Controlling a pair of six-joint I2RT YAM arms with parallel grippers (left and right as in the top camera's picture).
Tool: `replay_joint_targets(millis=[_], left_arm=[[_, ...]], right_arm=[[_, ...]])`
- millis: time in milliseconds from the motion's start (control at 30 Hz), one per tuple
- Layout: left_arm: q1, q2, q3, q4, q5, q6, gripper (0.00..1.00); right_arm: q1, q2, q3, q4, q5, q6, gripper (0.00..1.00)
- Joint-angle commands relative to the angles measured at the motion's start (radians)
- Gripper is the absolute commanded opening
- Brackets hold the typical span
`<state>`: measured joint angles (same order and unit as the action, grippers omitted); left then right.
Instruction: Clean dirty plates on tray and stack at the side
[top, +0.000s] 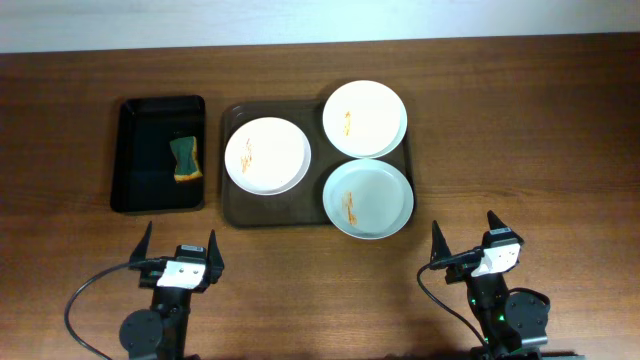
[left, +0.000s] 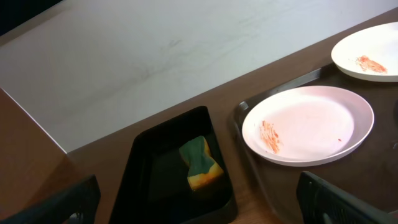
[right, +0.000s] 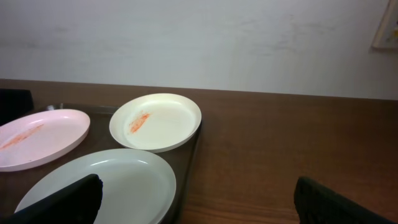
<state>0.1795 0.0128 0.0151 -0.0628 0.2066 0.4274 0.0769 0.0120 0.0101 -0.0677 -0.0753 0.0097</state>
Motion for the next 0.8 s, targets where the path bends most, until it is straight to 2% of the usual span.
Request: replay_joint_targets(millis=[0,767], left_arm=[[0.006,-0.006,-0.006,0.002,0.011,0.016,0.99],[0.007,-0.006,-0.006,0.002,0.011,0.016,0.99]], right_arm=[[0.008,-0.006,-0.005,-0.005,0.005,-0.003,0.98],[0.008,-0.006,-0.005,-0.004,0.005,-0.003,0.98]])
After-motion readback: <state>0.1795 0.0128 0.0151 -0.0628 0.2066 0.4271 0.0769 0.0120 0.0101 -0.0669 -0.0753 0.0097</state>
